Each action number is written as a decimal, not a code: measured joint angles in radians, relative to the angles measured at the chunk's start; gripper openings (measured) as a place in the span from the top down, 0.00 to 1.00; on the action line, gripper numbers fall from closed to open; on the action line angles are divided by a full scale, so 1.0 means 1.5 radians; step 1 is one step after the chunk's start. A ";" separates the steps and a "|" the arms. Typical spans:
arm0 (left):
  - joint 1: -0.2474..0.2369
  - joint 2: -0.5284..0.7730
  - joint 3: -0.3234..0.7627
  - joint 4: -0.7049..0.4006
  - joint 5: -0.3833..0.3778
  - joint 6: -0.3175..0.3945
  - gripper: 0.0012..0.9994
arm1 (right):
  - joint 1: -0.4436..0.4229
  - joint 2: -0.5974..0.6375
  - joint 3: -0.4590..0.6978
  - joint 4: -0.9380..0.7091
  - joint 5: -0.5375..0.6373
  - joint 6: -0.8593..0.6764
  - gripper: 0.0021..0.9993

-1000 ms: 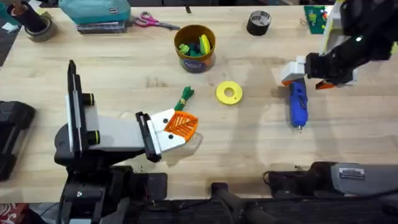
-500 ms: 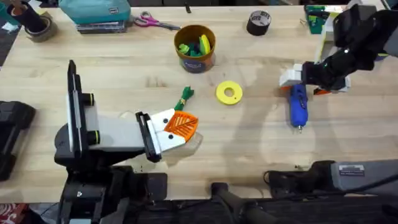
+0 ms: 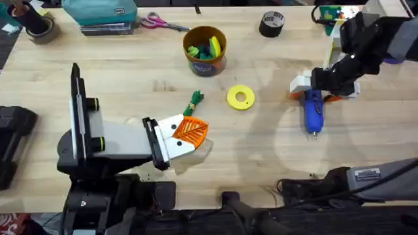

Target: Pick up the gripper from the table and insert it into the empty holder that is missing its gripper. Then pick up a screw, insert it into the mounting hole, and use the screwdriver to tighten it. Finally, clean up the table by picking up the vegetable and placing it into the bucket.

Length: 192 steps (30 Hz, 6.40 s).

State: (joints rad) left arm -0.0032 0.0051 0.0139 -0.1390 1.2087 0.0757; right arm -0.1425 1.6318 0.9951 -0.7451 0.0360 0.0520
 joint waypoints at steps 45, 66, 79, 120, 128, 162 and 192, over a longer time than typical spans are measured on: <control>0.000 0.000 0.000 0.000 0.000 0.000 1.00 | 0.013 0.000 -0.002 0.018 -0.002 -0.017 0.98; 0.000 0.000 0.000 0.000 0.000 0.000 1.00 | 0.036 -0.116 0.263 -0.029 -0.014 0.004 0.98; 0.000 0.000 0.000 0.000 0.000 0.000 1.00 | 0.189 -0.120 0.425 0.097 -0.019 0.013 0.98; 0.000 0.000 0.000 0.000 0.000 0.000 1.00 | 0.374 -0.156 0.286 0.813 -0.548 0.179 0.98; 0.000 0.000 0.000 0.000 0.000 0.000 1.00 | 0.374 -0.156 0.160 1.087 -0.631 0.292 0.98; 0.000 0.000 0.000 0.000 0.000 0.000 1.00 | 0.464 -0.156 -0.007 1.362 -0.763 0.450 0.98; 0.000 0.000 0.000 0.000 0.000 0.000 1.00 | 0.528 -0.156 -0.065 1.375 -0.764 0.358 0.98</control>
State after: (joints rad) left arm -0.0032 0.0051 0.0139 -0.1390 1.2087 0.0757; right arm 0.6491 1.3982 0.8982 1.3178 -1.1098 0.5889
